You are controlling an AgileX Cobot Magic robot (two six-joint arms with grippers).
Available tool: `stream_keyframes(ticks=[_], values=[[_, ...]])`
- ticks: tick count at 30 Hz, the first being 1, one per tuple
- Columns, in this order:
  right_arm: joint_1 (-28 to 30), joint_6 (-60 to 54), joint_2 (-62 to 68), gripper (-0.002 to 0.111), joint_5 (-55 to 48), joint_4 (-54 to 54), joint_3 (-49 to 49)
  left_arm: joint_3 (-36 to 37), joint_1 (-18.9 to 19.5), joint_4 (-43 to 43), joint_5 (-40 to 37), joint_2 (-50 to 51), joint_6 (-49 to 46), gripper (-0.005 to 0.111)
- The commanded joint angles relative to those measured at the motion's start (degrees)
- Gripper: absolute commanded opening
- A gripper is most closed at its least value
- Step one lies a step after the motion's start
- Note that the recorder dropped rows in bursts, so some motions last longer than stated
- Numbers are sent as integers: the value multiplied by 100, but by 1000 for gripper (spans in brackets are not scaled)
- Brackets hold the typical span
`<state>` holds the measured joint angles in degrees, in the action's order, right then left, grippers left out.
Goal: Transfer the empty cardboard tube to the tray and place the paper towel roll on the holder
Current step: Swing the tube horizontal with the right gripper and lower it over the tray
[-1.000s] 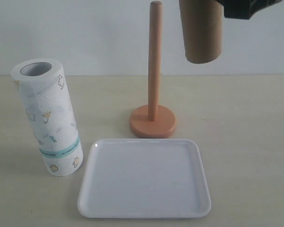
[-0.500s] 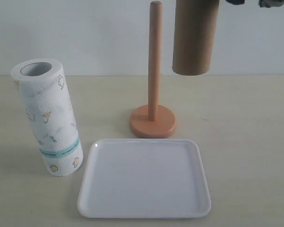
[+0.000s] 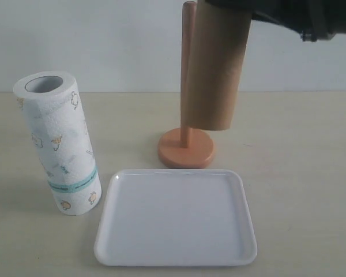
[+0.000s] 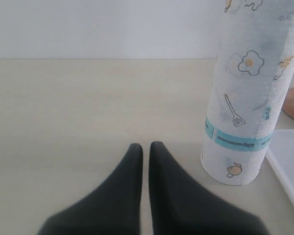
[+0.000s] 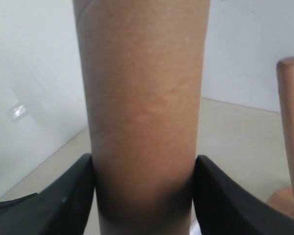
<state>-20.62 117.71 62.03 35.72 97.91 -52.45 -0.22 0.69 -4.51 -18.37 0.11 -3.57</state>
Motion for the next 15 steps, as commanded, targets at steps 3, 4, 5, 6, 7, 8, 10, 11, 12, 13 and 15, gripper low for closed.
stream_keyframes(ticks=[3, 4, 5, 6, 7, 8, 10, 11, 12, 13, 15], values=[[-3, -486, -17, 0, -374, -981, 979, 22, 31, 1, 19, -11, -16, 4], [-3, -501, -17, 0, -401, -1066, 1057, 22, 31, 1, 19, -11, -16, 4], [-3, -563, -17, 0, -401, -1159, 1117, 22, 31, 1, 19, -11, -16, 4], [-3, -575, -17, 0, -375, -1175, 1166, 22, 31, 1, 19, -11, -16, 4], [-3, -575, -17, 0, -349, -1188, 1178, 22, 31, 1, 19, -11, -16, 4], [-3, -575, -17, 0, -307, -1147, 1178, 22, 31, 1, 19, -11, -16, 4], [-3, -575, -17, 0, -285, -1134, 1178, 22, 31, 1, 19, -11, -16, 4], [-3, -575, -17, 0, -274, -1078, 1178, 22, 31, 1, 19, -11, -16, 4], [-3, -666, -17, 0, -285, -984, 1178, 22, 31, 1, 19, -11, -16, 4], [-3, -1087, -17, 0, -313, -953, 1178, 22, 31, 1, 19, -11, -16, 4], [-56, -2215, -81, 0, -327, -1006, 1178, 22, 31, 1, 19, -11, -16, 4]])
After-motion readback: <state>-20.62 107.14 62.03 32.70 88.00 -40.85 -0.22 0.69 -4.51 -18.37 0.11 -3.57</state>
